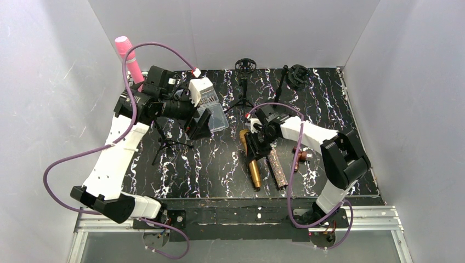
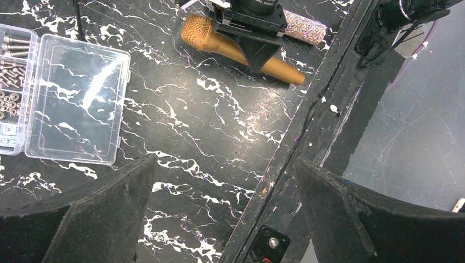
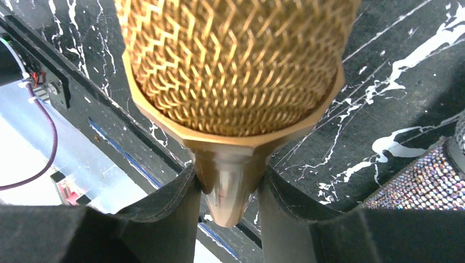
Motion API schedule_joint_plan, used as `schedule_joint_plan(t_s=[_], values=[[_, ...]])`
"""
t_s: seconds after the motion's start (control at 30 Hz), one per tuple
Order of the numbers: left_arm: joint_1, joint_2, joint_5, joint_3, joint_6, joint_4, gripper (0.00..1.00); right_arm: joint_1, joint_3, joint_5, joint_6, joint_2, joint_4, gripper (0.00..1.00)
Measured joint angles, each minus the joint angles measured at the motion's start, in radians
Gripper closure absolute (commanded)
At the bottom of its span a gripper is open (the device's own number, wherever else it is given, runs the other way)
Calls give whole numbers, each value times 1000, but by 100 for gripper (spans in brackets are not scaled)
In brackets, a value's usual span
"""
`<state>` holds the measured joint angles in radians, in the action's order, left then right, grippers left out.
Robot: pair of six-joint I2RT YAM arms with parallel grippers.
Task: Remove the microphone from the stand
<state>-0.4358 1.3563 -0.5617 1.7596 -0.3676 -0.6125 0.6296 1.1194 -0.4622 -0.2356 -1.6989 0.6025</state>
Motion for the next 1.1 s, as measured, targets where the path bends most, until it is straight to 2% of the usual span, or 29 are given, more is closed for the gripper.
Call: schedule_joint_plan(t_s=[0.43, 0.87, 1.1], values=[[0, 0, -14, 0, -3, 0, 1, 0, 37, 79, 21, -73, 106, 99], [0, 2, -38, 1, 12, -9, 1, 0, 114, 115, 37, -149, 158, 87], [0, 2, -52, 6, 24, -19, 1, 0, 147, 168, 56, -175, 200, 85]])
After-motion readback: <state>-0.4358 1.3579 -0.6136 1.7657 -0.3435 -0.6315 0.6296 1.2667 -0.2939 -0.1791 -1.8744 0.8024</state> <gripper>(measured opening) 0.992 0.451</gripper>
